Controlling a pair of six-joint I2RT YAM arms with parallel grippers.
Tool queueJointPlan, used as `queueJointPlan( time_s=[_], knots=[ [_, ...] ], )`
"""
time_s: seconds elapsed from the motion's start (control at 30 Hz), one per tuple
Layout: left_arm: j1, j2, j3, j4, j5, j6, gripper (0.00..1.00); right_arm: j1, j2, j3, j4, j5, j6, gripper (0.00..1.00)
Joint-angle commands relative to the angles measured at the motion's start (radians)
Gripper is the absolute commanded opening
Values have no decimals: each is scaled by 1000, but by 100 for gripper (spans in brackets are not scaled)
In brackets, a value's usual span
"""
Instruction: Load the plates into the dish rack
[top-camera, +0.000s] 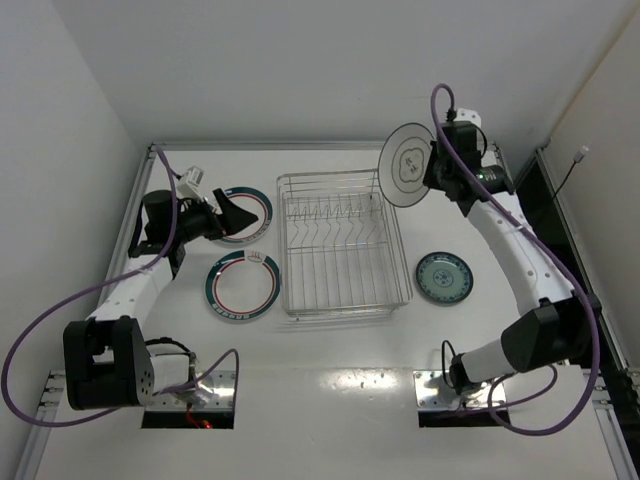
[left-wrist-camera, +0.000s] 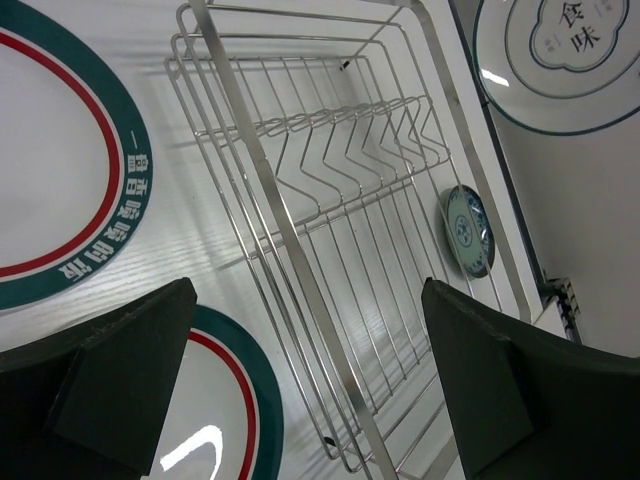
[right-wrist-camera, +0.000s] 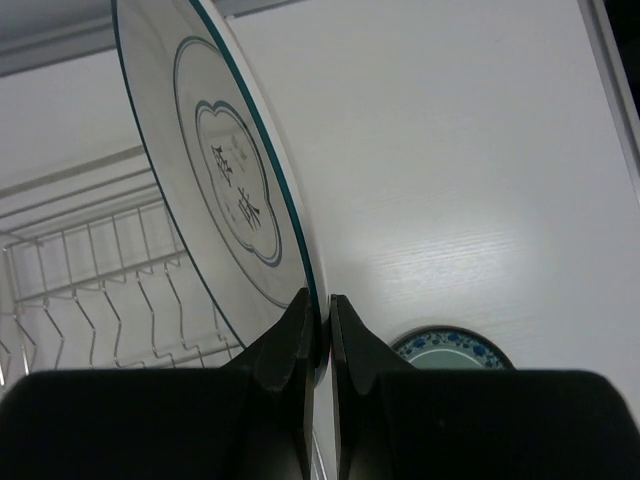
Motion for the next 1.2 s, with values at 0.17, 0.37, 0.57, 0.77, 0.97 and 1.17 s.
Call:
queueJointPlan(
  time_s=[0.17, 0.37, 0.57, 0.77, 0.97, 1.17],
  knots=[
    [-2, 13, 29, 52, 18, 0, 95, 136, 59, 20, -23, 317, 30, 0],
    [-2, 13, 29, 52, 18, 0, 95, 190, 77, 9, -23, 360, 50, 0],
    [-2, 13, 29, 52, 27, 0, 95, 242, 131, 0, -32, 369, 73, 0],
    [-2, 13, 29, 52, 27, -9, 95, 284, 183, 28, -55, 378, 82, 0],
    [-2, 13, 29, 52, 27, -9, 95, 294, 234, 37, -91, 397, 92, 0],
    [-2, 13, 29, 52, 27, -9, 95, 303, 246, -7, -76, 232, 161, 0]
  ],
)
